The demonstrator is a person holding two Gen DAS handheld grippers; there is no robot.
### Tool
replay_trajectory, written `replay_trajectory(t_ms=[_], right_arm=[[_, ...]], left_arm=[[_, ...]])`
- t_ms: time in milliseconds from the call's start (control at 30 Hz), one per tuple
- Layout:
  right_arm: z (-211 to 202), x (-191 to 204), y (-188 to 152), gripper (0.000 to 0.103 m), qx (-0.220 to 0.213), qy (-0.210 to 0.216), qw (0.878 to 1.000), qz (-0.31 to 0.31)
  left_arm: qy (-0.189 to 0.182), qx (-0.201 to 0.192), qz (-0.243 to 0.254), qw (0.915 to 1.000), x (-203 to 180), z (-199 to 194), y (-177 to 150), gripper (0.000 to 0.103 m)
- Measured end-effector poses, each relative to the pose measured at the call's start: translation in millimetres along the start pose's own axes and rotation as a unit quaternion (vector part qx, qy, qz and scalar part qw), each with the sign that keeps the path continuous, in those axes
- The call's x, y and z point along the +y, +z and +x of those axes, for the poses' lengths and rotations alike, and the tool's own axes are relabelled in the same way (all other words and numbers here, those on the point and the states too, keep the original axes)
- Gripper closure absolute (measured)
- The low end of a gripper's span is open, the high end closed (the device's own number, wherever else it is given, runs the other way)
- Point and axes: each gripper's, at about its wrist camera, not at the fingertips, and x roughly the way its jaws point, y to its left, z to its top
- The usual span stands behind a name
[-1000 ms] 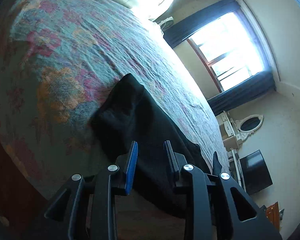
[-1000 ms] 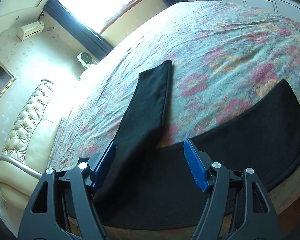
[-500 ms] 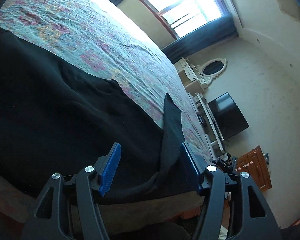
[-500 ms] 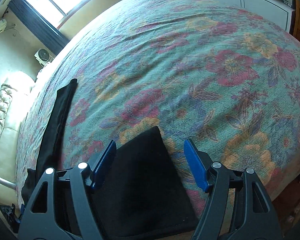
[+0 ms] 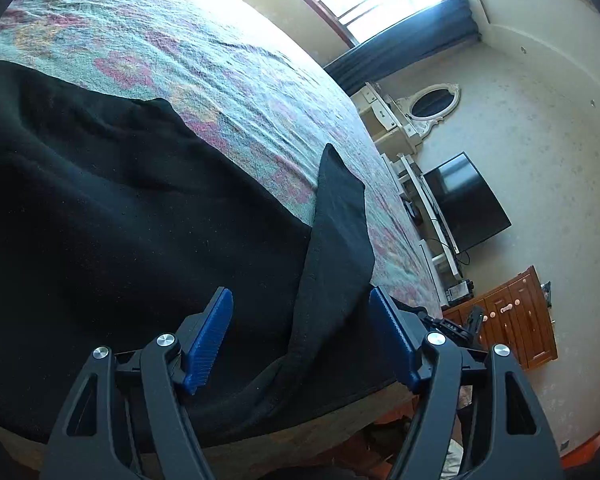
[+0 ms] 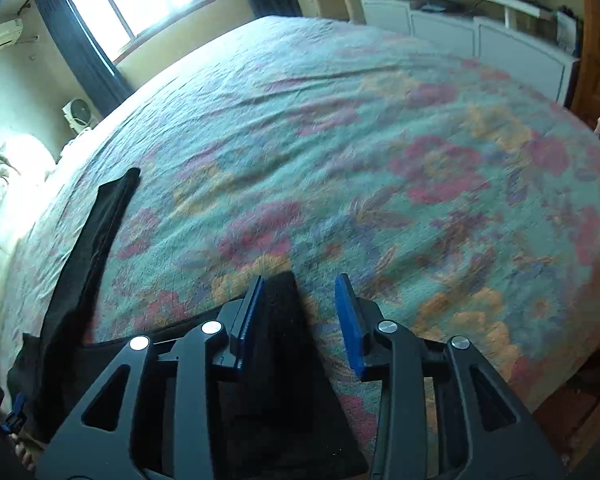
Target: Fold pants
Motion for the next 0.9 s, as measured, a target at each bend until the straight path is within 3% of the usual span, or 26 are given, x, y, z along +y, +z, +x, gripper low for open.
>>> replay_trajectory(t_ms=[33,100,133,233,267,333,433,533,633,667,700,733,767,800,833,900], right_arm=[[-9.9,18.1,7.0,0.057,-0.016,0.009,1.0,-0.011],[-19.9,71.5,20.6,0.035,-0.028,0.045,0.998,-0.046],[-18.4,105.3,27.2,0.03,-0.024,0.062,0.995,-0.073],[9.8,207.0,42.1,0.026,0.016,0.134,0.983,-0.126],[24.8,240.6,45.3,0.026,0.034,0.138,0.98,-0.14],[59.1,306.0,48.9,0.026,0.053,0.12,0.975,-0.181],[116.9,373.7,50.3,0.026,0.101,0.088,0.972,-0.191],[163.5,412.2,44.2,0.026,0.12,0.009,0.969,-0.217],[195.9,421.5,36.4,0.026,0.139,-0.064,0.959,-0.237],[202.2,419.1,34.4,0.03,0.147,-0.081,0.956,-0.24],[205.7,412.7,32.0,0.047,0.155,-0.084,0.955,-0.239],[206.5,404.5,30.7,0.052,0.163,-0.074,0.956,-0.231],[204.0,397.7,31.3,0.065,0.164,-0.069,0.958,-0.226],[201.5,393.5,32.4,0.085,0.166,-0.062,0.958,-0.226],[197.3,388.2,35.2,0.095,0.168,-0.045,0.96,-0.218],[174.5,371.8,41.1,0.095,0.152,-0.002,0.97,-0.19]], left_arm=[[0.003,-0.006,0.005,1.0,-1.2,-0.4,-0.4,0.033],[0.001,-0.018,0.008,0.9998,-1.3,0.9,-0.4,0.033],[-0.002,-0.021,0.008,0.9997,0.2,0.5,-1.4,0.033],[-0.005,-0.024,-0.001,0.9997,4.8,10.9,-4.0,0.032],[-0.008,-0.021,-0.007,0.9997,7.0,14.4,-5.6,0.031],[-0.008,-0.024,-0.015,0.9996,10.8,18.6,-9.6,0.031],[-0.007,-0.037,-0.012,0.9992,11.9,17.5,-14.5,0.029],[-0.004,-0.036,-0.007,0.9993,9.5,17.3,-14.9,0.025],[-0.006,-0.042,-0.017,0.999,11.7,17.7,-15.9,0.023],[-0.004,-0.042,-0.017,0.999,11.8,17.8,-16.0,0.023],[-0.004,-0.042,-0.016,0.999,12.0,18.6,-16.2,0.023],[-0.003,-0.042,-0.015,0.999,12.1,18.4,-16.5,0.023],[-0.002,-0.042,-0.014,0.999,12.1,18.8,-16.8,0.023],[0.0,-0.042,-0.013,0.9991,11.2,20.2,-16.9,0.023],[0.002,-0.041,-0.011,0.9991,11.0,20.3,-17.0,0.023],[0.005,-0.043,-0.007,0.999,9.3,20.6,-17.9,0.022]])
